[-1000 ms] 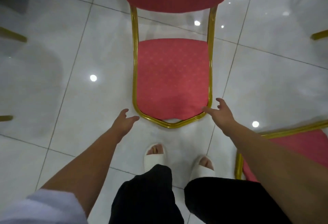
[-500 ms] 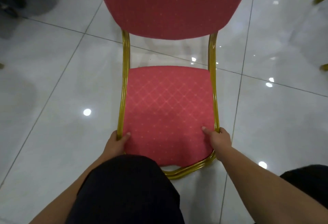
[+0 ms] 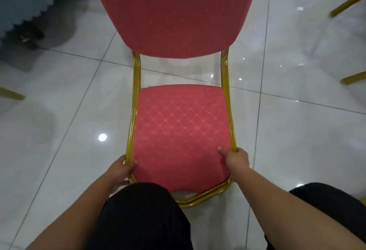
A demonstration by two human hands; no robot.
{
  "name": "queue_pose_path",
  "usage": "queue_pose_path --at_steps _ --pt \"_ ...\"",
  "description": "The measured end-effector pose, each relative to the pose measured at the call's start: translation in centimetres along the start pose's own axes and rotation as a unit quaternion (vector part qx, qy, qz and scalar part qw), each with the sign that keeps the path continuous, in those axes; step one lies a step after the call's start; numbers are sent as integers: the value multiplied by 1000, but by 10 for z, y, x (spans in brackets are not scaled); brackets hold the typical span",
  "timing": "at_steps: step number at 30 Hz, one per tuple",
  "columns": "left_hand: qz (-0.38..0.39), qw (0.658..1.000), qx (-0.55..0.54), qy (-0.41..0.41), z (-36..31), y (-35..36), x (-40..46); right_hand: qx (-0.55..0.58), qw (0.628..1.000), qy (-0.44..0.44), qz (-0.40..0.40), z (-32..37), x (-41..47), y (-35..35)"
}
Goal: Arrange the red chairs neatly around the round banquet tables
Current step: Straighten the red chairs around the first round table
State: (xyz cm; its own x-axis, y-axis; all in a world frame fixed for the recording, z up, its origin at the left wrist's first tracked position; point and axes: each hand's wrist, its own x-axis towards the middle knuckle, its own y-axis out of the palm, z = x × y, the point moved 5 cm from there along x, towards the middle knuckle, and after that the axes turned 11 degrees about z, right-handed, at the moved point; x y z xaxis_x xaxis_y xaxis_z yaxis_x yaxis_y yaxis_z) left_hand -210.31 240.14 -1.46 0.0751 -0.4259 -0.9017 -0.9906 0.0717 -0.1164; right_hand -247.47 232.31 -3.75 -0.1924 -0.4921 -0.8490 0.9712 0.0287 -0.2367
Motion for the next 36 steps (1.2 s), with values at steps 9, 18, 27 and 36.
queue_pose_path --at_steps 9,18,27,36 --pt "-5 997 -79 -2 -79 -48 -198 -78 995 -23 66 128 -182 -44" --pt "-50 987 -152 2 -180 -98 -461 -199 970 8 139 298 -425 -96" --pt "-61 980 -188 17 -246 -138 -609 -131 979 -56 147 409 -567 -95" --pt "-73 968 -239 30 -292 -129 -644 -445 826 -337 79 523 -629 -41"
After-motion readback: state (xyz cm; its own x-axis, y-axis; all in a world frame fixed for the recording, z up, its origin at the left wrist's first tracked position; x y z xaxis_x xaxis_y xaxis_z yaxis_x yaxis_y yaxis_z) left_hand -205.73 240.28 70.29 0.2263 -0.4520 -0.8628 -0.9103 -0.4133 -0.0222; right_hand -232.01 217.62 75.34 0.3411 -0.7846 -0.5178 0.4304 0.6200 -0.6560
